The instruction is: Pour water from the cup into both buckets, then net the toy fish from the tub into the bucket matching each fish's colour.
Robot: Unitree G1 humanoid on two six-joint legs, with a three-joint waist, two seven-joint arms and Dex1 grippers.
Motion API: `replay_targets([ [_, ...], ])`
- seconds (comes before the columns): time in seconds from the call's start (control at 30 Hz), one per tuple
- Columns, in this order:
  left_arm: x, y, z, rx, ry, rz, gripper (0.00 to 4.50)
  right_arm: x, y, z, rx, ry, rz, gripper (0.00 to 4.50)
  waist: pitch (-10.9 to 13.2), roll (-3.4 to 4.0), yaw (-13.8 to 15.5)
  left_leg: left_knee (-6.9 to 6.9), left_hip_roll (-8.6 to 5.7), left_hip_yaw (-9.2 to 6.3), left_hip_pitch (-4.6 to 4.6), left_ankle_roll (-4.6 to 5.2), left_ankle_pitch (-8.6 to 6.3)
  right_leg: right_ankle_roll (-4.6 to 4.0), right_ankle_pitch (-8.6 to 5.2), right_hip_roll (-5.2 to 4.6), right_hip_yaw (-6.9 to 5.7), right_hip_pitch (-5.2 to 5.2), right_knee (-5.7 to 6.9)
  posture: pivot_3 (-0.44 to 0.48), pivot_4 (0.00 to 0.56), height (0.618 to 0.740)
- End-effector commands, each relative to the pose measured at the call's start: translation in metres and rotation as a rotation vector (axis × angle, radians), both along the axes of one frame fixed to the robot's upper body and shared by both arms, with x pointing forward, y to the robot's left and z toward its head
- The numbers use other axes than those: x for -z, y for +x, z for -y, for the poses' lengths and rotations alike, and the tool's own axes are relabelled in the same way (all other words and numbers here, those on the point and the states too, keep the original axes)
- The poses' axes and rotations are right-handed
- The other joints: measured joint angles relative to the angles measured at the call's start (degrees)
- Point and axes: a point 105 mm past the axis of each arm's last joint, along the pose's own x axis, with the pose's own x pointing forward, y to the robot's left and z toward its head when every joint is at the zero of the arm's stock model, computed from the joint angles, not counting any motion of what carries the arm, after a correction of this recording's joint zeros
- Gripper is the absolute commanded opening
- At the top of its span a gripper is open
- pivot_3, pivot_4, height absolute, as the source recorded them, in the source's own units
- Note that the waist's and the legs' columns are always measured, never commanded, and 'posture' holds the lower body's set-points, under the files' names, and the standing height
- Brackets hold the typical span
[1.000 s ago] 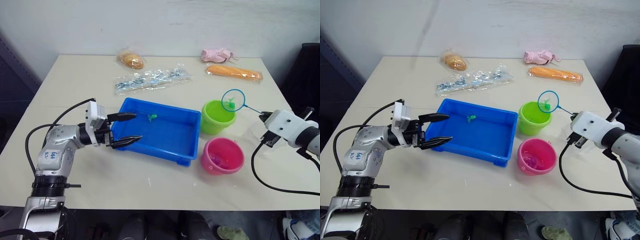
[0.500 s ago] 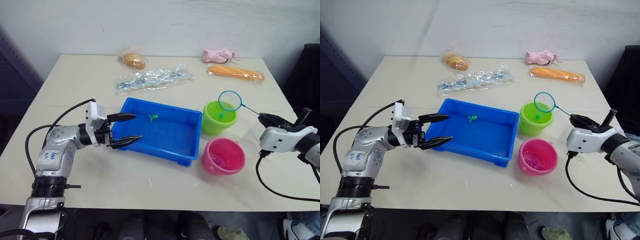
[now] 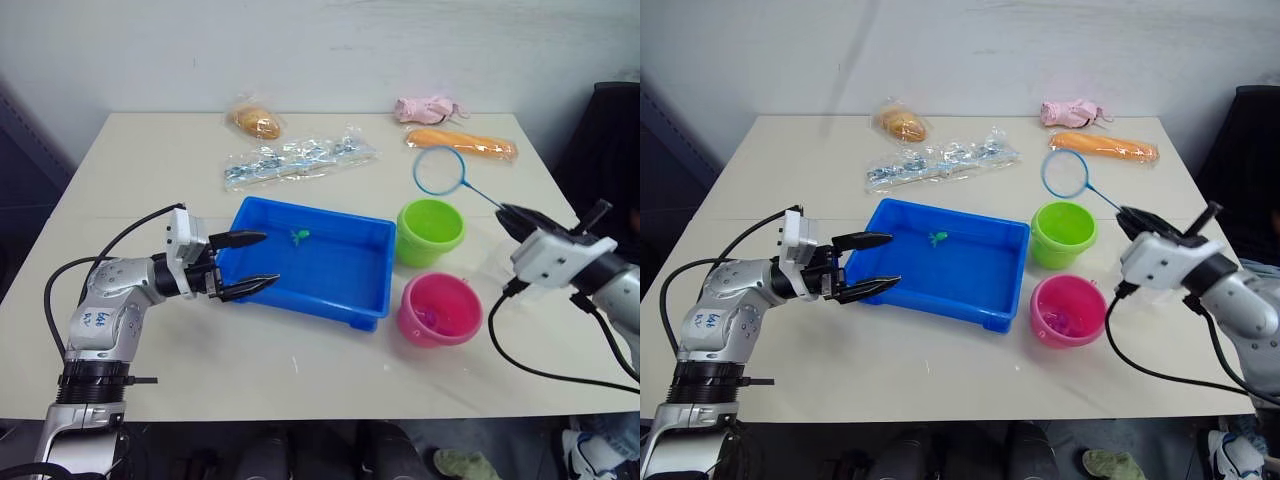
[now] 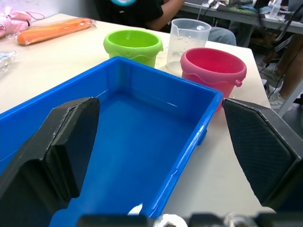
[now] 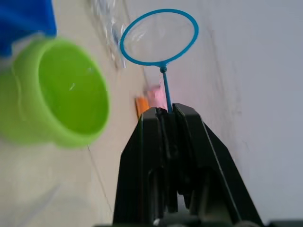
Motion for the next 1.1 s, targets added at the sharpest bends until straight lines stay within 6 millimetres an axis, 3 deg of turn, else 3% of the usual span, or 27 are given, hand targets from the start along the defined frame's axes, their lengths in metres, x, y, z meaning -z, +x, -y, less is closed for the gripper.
replay_targets([
  [0.03, -0.020, -0.004, -0.016, -0.076, -0.063, 0.040, 4.46, 0.014, -0.016, -0.048, -0.225, 0.224, -0.349, 0.00, 0.0, 0.00, 0.1, 0.00, 0.00, -0.04, 0.00, 0.00, 0.00, 0.00, 0.00, -0.01, -0.02, 0.00, 0.00, 0.000, 0.150, 0.740],
  [0.23, -0.013, -0.011, -0.033, -0.157, -0.014, 0.050, 4.46, 0.043, -0.016, -0.097, -0.272, 0.306, -0.682, 0.00, 0.0, 0.00, 0.2, 0.04, -0.14, -0.13, -0.03, 0.08, -0.04, -0.01, 0.00, -0.20, -0.03, 0.06, -0.02, 0.000, 0.150, 0.740],
  [0.37, -0.008, -0.016, -0.045, -0.218, 0.008, 0.045, 4.46, 0.061, -0.004, -0.116, -0.220, 0.327, -0.819, 0.00, 0.0, 0.00, 0.2, 0.01, -0.12, -0.24, -0.09, 0.06, -0.04, -0.04, -0.02, -0.18, -0.09, 0.00, -0.02, 0.000, 0.150, 0.740],
  [0.6, -0.002, -0.026, -0.049, -0.237, 0.050, 0.035, 4.46, 0.076, 0.013, -0.126, -0.128, 0.311, -0.971, 0.00, 0.0, 0.01, 0.1, 0.00, -0.16, -0.21, -0.13, 0.05, -0.04, -0.05, -0.02, -0.19, -0.09, -0.05, -0.02, 0.000, 0.150, 0.740],
  [0.77, -0.010, -0.026, -0.048, -0.249, 0.021, 0.059, 4.46, 0.084, 0.012, -0.129, -0.114, 0.278, -1.085, 0.00, 0.0, 0.01, 0.0, -0.02, -0.15, -0.20, -0.13, 0.05, -0.04, -0.05, -0.02, -0.18, -0.08, -0.06, -0.02, 0.000, 0.150, 0.740],
  [0.97, -0.012, -0.025, -0.047, -0.254, 0.023, 0.066, 4.46, 0.091, 0.028, -0.137, -0.039, 0.336, -1.110, 0.00, 0.0, 0.01, -0.2, -0.05, -0.14, -0.12, -0.13, 0.05, -0.04, -0.05, -0.02, -0.16, -0.06, -0.13, 0.01, 0.000, 0.150, 0.740],
  [1.1, -0.013, -0.027, -0.050, -0.264, 0.024, 0.068, 4.46, 0.083, 0.049, -0.142, 0.016, 0.455, -1.044, 0.00, 0.0, 0.01, -0.2, -0.08, -0.14, -0.09, -0.17, 0.04, -0.04, -0.05, -0.02, -0.16, -0.05, -0.21, 0.04, 0.000, 0.150, 0.740],
])
